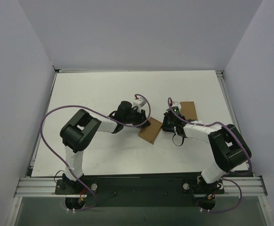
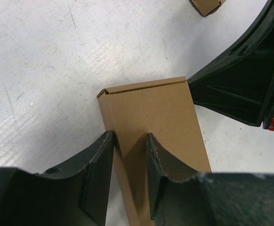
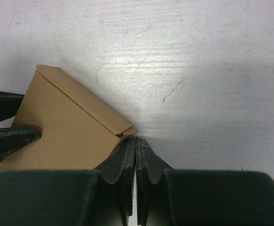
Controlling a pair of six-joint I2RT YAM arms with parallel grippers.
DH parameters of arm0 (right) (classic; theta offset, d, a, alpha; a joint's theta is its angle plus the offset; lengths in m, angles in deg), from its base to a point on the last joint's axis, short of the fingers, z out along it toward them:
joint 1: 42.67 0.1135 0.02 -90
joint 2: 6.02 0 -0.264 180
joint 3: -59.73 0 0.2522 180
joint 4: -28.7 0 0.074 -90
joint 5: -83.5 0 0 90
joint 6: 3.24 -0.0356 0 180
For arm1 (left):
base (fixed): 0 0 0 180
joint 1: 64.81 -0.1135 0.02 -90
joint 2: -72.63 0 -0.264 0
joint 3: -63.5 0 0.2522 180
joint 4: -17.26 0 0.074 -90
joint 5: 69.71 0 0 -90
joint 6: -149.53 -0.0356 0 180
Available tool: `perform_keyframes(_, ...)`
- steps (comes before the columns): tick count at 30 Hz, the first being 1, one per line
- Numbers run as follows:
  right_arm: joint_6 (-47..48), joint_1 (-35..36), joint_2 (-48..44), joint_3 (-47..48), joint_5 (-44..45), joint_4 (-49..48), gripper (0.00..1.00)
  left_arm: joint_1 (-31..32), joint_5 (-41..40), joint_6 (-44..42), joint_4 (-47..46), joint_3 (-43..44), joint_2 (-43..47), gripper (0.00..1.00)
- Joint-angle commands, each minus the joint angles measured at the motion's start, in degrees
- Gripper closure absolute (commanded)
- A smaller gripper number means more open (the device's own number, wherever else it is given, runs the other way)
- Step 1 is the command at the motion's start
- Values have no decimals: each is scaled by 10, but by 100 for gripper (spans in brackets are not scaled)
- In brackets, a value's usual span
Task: Fold the paper box
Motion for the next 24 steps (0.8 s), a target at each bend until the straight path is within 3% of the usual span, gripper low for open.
perform_keyframes(1,3,26,40,-5,-101,-58,100,65,139,-16,-23,14,-28,63)
perform_keyframes(10,6,8,28,-19,-109,-81,100,89,122,0,-40,7,-25,63)
perform_keyframes(14,-1,-3,23,-12,-80,-50,100,84,-9,4,12,7,10,59)
perform_keyframes(16,-2,-10,11,-8,-57,-15,99,78,-48,13,38,3,26,49)
perform_keyframes(19,11,-9,-24,-2,-14,40,94,63,-87,28,46,-11,64,42)
perform_keyframes(24,22,-10,-102,-11,13,93,68,45,-112,33,53,-18,128,31)
